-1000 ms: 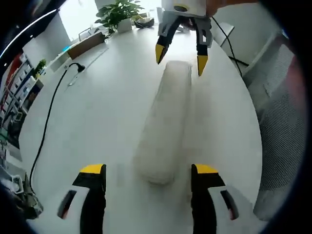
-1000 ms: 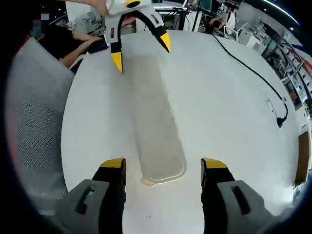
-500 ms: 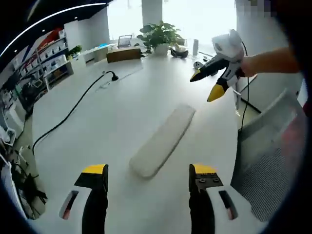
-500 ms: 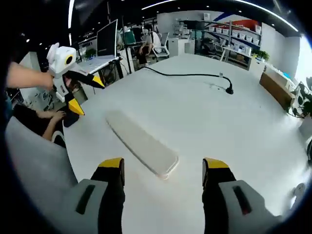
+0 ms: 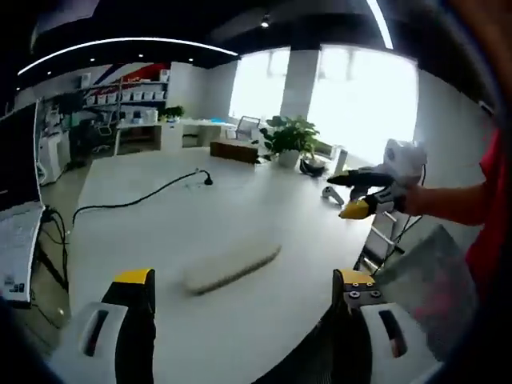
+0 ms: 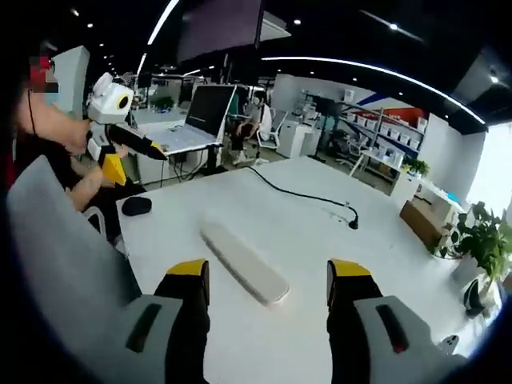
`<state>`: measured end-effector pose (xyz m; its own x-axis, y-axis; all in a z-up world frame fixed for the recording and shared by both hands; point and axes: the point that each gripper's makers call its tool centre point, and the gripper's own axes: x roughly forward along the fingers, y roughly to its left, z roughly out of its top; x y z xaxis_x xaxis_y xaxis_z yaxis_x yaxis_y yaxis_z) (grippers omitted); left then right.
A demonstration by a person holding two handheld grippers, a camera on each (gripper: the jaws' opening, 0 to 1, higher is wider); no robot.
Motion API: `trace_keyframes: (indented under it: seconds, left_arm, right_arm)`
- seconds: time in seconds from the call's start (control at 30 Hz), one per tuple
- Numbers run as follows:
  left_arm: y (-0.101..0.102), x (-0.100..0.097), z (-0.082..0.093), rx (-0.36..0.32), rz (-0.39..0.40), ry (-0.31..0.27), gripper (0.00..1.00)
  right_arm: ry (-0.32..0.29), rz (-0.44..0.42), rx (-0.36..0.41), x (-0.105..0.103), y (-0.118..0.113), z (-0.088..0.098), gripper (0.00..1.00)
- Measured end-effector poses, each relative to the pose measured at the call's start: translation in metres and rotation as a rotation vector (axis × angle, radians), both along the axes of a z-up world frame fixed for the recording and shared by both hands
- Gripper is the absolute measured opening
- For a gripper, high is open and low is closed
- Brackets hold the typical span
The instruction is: Arrange the utensils inside the cutlery case until each visible utensil rests in its matching compartment.
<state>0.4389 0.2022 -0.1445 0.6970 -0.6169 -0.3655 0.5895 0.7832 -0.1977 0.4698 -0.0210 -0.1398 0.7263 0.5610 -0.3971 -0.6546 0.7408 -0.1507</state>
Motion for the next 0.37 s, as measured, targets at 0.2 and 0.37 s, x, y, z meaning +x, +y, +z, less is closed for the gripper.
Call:
trace_keyframes:
  seconds: [0.2, 0.37]
  left_arm:
    - [0.009, -0.057, 0.035, -0.048, 0.101, -0.088, 0.95]
    - [0.011, -0.078, 0.046, 0.102, 0.126, -0.185, 0.94]
  right_arm:
    - [-0.120, -0.037, 0.196, -0.050, -0.006, 0.057, 0.56]
    - [-0.155, 0.023, 0.106, -0.092, -0.009, 0.052, 0.69]
